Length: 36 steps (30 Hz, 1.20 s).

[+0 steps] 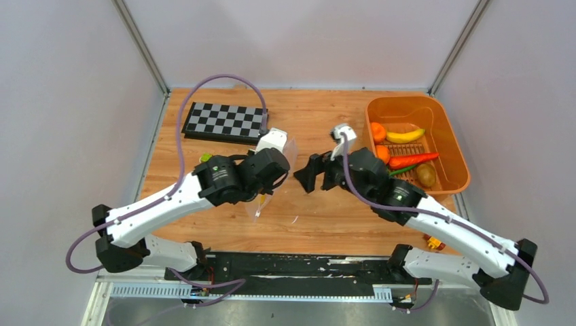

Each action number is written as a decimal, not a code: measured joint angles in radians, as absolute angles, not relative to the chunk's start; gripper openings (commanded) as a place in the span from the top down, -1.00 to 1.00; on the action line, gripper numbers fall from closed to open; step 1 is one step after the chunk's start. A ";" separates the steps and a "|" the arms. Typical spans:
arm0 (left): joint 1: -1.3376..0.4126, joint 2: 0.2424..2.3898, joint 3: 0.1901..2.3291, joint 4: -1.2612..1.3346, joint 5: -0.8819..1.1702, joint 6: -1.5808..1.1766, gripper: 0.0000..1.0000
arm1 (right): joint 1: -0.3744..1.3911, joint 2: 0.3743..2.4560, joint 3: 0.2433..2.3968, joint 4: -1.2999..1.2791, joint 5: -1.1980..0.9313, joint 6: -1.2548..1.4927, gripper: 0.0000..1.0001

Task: Place the food in the zip-top bag and seal the zipper
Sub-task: Adjust the zipper food storage bag at the center of the board, then pick up the fake fruit from the bin.

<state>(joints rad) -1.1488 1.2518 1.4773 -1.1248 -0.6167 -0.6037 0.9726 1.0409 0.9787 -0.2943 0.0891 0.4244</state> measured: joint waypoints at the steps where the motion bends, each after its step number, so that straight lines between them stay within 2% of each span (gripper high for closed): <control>1: -1.143 1.270 1.462 -1.118 -0.609 -0.602 1.00 | 0.960 1.016 0.978 -0.318 0.125 0.421 -0.72; 4: -1.123 1.323 1.426 -1.071 -0.575 -0.593 1.00 | 0.860 0.922 0.977 -0.393 0.229 0.399 -0.72; 8: -1.091 1.353 1.374 -0.990 -0.523 -0.573 1.00 | 0.601 0.877 0.996 -0.473 0.272 0.363 -0.74; 14: -1.031 1.335 1.284 -0.845 -0.442 -0.539 1.00 | 0.247 1.002 1.045 -0.499 0.309 0.339 -0.78; 19: -0.990 1.292 1.211 -0.757 -0.382 -0.519 1.00 | 0.025 1.169 1.050 -0.469 0.274 0.378 -0.76; 24: -0.963 1.266 1.167 -0.683 -0.327 -0.506 1.00 | -0.083 1.344 1.055 -0.387 0.289 0.445 -0.56; 36: -0.960 1.266 1.110 -0.565 -0.209 -0.494 1.00 | -0.138 1.668 1.173 -0.257 0.376 0.612 -0.42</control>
<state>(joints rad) -0.9600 1.2659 1.1099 -0.5648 -0.2092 -0.4938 -0.1383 1.6680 1.1728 -0.2565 0.3756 0.6125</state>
